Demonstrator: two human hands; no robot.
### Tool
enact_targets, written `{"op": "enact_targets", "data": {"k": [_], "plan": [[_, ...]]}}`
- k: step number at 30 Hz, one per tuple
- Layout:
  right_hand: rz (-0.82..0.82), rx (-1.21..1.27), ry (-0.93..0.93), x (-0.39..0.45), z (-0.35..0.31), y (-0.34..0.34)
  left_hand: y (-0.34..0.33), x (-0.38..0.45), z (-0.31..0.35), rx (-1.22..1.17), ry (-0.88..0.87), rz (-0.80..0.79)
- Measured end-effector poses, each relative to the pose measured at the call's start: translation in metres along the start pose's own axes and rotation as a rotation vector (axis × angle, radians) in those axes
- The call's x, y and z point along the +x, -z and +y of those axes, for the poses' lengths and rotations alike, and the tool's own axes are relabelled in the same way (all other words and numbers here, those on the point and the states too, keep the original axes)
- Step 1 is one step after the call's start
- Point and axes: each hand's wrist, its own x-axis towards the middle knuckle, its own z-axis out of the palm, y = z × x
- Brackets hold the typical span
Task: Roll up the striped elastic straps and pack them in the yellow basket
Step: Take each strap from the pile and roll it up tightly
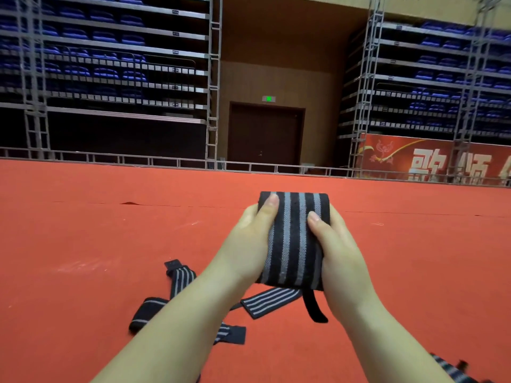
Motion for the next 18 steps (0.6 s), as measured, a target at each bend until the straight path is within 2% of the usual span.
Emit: {"op": "enact_targets", "data": {"k": [3, 5, 9, 11, 14, 16, 18], "plan": [[-0.052, -0.207, 0.009, -0.008, 0.005, -0.004, 0.004, 0.003, -0.004, 0.109, -0.092, 0.122], [-0.078, -0.362, 0.024, -0.014, 0.005, -0.009, 0.009, 0.003, -0.006, 0.032, -0.086, 0.184], [-0.049, -0.397, 0.009, -0.015, 0.006, -0.011, 0.004, -0.002, -0.015, -0.151, -0.121, 0.247], [-0.063, -0.487, -0.01, -0.009, 0.006, -0.004, 0.009, 0.001, -0.022, -0.169, -0.102, 0.17], [-0.201, -0.737, -0.004, 0.0, 0.003, 0.016, 0.038, 0.01, -0.03, -0.073, -0.083, -0.091], [-0.3, -0.929, 0.034, 0.004, 0.004, 0.028, 0.057, 0.011, -0.033, 0.181, -0.139, -0.245], [-0.346, -1.078, 0.126, 0.007, 0.012, 0.034, 0.06, 0.01, -0.036, 0.511, -0.209, -0.298]]}}
